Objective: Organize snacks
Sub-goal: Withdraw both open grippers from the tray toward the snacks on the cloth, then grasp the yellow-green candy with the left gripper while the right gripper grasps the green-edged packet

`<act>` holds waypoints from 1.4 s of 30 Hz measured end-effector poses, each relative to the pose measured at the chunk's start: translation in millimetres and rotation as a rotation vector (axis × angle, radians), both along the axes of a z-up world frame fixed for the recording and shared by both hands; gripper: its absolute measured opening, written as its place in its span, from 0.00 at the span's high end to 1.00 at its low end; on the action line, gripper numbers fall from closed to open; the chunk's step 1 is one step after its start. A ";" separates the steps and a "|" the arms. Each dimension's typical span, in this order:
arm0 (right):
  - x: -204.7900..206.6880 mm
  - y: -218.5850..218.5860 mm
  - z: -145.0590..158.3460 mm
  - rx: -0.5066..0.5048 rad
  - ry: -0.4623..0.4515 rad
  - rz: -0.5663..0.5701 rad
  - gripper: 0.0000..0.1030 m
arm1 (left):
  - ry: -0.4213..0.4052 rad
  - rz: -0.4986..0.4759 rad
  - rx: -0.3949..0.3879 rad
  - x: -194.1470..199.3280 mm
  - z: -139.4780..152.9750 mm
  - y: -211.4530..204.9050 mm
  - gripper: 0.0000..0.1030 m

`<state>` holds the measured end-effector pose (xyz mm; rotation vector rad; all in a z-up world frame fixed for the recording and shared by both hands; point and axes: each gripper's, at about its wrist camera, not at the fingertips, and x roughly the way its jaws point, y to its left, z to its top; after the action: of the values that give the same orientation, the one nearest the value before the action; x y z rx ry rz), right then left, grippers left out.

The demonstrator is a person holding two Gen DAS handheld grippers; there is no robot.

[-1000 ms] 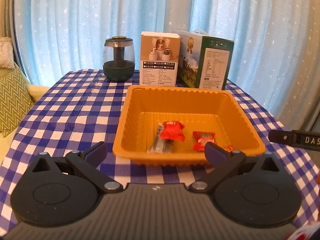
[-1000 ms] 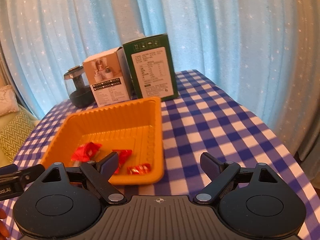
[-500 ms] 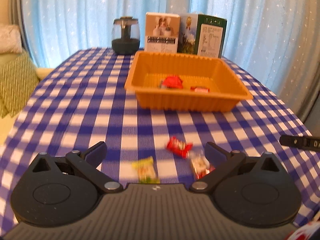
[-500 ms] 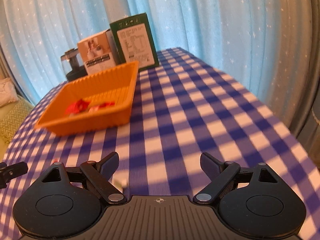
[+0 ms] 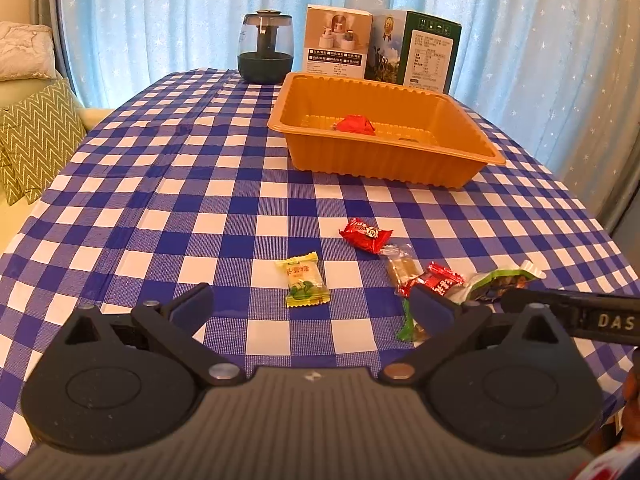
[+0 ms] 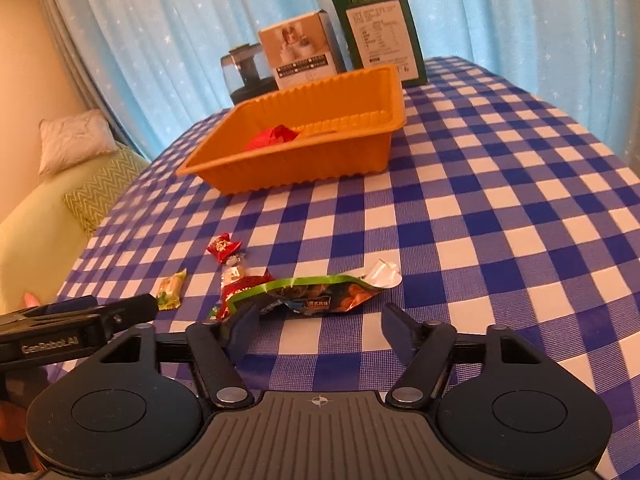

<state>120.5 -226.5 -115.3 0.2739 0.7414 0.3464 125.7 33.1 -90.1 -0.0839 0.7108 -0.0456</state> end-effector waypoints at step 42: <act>65.8 58.6 -17.4 -0.534 -0.141 0.393 0.69 | 0.033 -0.047 0.001 27.1 -16.6 5.3 0.08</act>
<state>186.3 -167.9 -132.7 -0.4030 0.7193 0.5173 152.9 38.4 -106.7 -0.0667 0.7463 -0.0890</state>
